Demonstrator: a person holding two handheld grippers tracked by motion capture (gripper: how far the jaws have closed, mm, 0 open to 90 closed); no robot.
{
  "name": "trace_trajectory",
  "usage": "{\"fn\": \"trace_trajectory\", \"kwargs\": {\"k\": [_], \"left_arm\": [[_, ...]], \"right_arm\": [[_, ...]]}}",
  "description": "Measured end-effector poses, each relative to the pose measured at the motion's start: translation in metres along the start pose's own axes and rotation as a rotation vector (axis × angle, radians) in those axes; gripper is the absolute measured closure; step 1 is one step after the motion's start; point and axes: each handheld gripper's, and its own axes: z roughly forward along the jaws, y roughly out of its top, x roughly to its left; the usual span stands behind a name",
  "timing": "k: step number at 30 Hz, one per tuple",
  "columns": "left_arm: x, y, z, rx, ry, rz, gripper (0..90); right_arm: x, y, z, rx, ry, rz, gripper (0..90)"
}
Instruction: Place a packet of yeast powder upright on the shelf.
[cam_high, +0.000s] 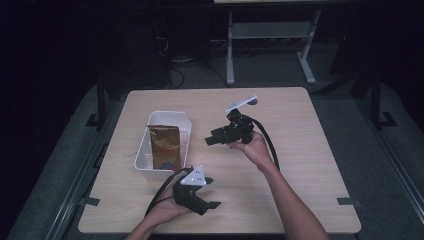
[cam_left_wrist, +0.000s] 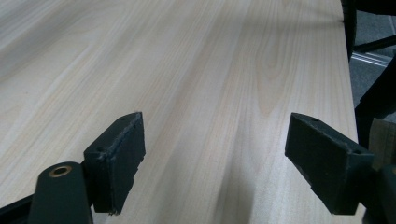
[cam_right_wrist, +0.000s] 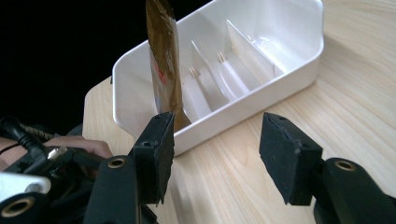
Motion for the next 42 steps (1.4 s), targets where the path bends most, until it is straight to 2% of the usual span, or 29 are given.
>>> {"fn": "trace_trajectory", "kwargs": {"k": [18, 38, 42], "left_arm": [[0.001, 0.000, 0.000, 0.002, 0.004, 0.000, 19.6], [0.003, -0.001, 0.000, 0.000, 0.015, -0.012, 19.8], [0.004, -0.001, 0.000, -0.002, 0.016, -0.014, 19.6]], "right_arm": [[-0.010, -0.025, -0.030, -0.024, -0.039, 0.043, 43.3], [-0.014, -0.049, -0.061, -0.039, -0.059, 0.077, 42.2], [-0.014, -0.056, -0.069, -0.050, -0.075, 0.078, 42.2]]}}
